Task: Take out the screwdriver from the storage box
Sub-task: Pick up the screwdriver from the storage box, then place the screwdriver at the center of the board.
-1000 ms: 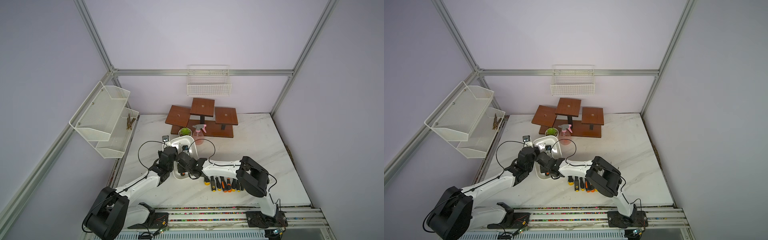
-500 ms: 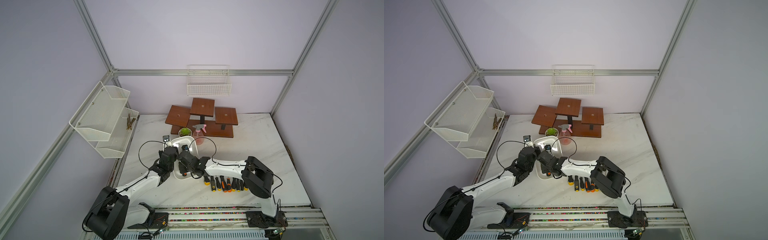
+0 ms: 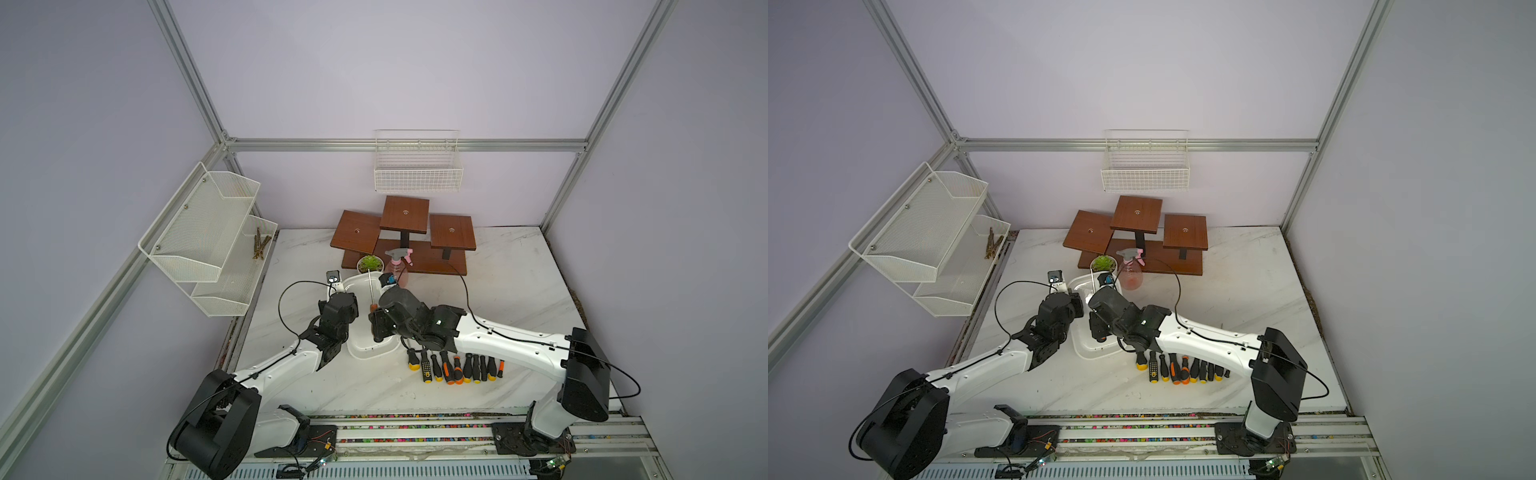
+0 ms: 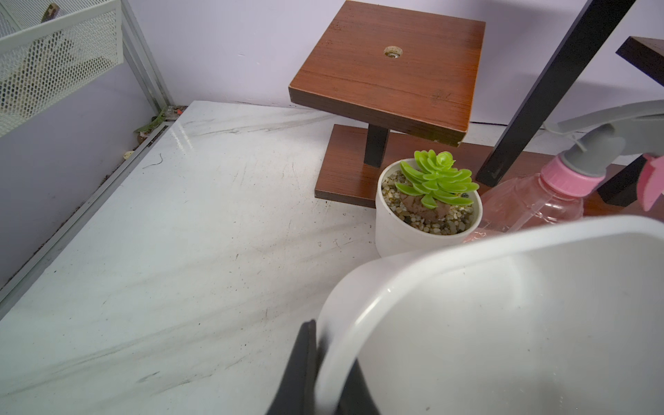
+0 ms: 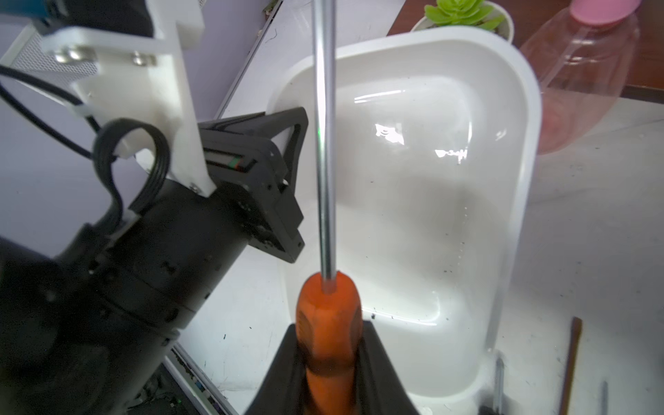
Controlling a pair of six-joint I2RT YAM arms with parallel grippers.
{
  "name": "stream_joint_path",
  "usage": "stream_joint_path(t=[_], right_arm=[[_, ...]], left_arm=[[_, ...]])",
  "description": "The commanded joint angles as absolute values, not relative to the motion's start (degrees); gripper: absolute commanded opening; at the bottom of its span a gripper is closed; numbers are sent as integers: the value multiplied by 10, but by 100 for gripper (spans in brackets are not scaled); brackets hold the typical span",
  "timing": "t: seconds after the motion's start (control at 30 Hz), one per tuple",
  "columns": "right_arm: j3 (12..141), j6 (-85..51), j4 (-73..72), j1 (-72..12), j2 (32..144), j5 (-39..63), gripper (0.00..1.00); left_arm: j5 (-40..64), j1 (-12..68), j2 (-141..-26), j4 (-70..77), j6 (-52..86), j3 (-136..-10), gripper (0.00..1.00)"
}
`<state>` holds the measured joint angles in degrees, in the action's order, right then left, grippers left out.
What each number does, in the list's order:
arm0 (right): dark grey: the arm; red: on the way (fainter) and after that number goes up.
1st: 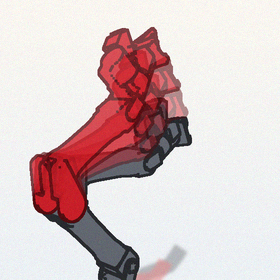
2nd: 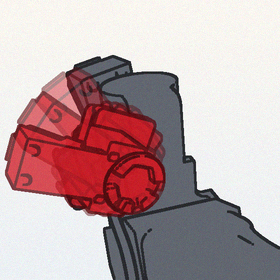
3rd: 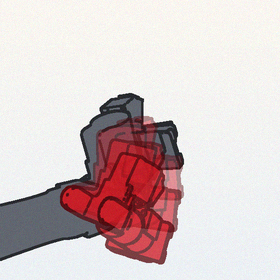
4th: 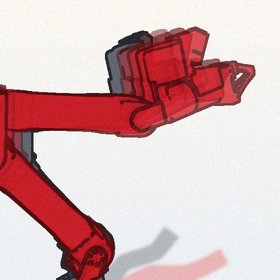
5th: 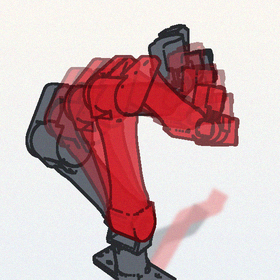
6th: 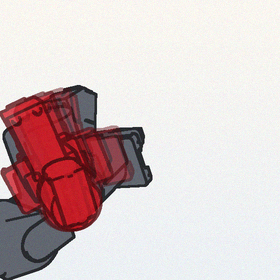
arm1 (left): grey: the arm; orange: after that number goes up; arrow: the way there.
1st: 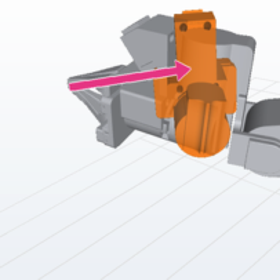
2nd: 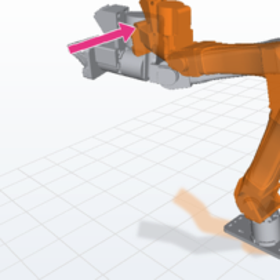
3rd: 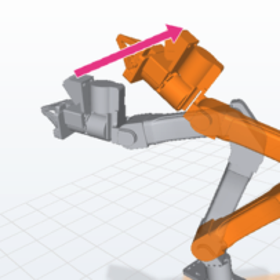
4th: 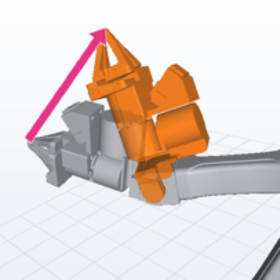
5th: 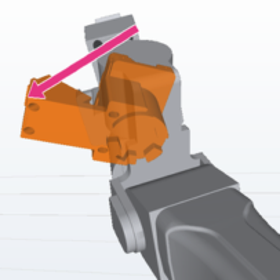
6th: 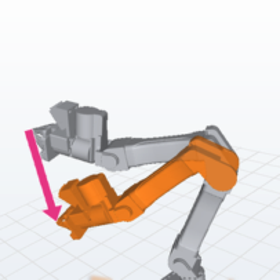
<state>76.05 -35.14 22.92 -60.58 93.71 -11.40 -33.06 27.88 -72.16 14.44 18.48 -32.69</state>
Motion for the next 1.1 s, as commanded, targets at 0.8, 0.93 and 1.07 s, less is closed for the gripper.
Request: stream_joint_path(t=[0.8,0.93,1.07], right_arm=[[492,-379,356,-520,690,-218,0],[489,-395,414,-478,671,-206,0],[500,-412,479,-474,656,-221,0]], left_arm=[[-328,276,-728,140,188,-347,0],[-328,276,-723,143,189,-341,0],[-324,274,-718,147,189,-336,0]])
